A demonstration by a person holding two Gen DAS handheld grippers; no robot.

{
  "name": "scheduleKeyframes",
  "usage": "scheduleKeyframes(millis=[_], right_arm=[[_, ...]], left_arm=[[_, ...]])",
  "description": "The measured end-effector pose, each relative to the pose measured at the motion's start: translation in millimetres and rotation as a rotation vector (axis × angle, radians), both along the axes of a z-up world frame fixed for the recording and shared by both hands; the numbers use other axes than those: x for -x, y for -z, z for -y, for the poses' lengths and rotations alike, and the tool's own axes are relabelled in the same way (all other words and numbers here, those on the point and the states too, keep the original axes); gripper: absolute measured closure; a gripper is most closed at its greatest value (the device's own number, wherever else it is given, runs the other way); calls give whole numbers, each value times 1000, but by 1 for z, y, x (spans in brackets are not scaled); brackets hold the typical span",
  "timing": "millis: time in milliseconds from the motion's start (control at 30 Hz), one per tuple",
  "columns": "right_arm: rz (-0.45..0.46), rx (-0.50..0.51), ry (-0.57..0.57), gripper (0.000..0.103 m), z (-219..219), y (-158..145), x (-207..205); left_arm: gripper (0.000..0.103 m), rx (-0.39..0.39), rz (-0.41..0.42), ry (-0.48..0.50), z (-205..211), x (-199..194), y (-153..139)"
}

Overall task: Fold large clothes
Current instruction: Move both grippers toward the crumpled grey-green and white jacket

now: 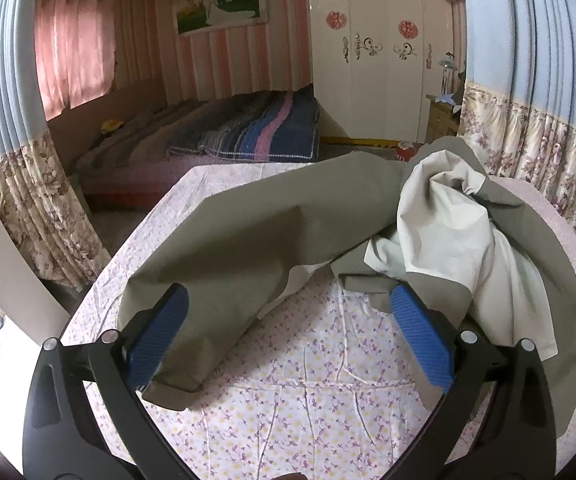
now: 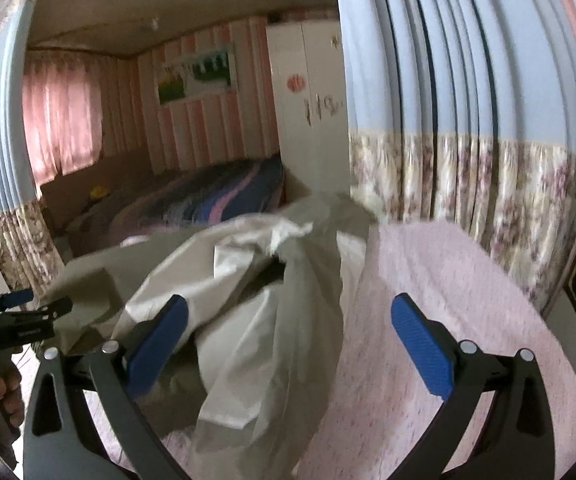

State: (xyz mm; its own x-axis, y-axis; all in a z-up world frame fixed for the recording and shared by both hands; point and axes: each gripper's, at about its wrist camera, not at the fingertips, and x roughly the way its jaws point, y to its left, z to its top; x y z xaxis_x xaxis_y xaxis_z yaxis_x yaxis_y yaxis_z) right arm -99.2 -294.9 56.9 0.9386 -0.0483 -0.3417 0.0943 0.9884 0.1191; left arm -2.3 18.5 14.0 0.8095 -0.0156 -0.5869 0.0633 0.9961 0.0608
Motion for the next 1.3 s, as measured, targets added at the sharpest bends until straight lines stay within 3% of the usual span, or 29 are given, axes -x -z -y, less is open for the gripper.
scheduleKeyframes(millis=[333,1300], right_arm=[[-78,-16,22,2,-1,-2,-7],[-132,14,58,2,10,9,-5]], left_arm=[[3,1,19,6,3,12,-6],[3,6,4,-11,0,21,-4]])
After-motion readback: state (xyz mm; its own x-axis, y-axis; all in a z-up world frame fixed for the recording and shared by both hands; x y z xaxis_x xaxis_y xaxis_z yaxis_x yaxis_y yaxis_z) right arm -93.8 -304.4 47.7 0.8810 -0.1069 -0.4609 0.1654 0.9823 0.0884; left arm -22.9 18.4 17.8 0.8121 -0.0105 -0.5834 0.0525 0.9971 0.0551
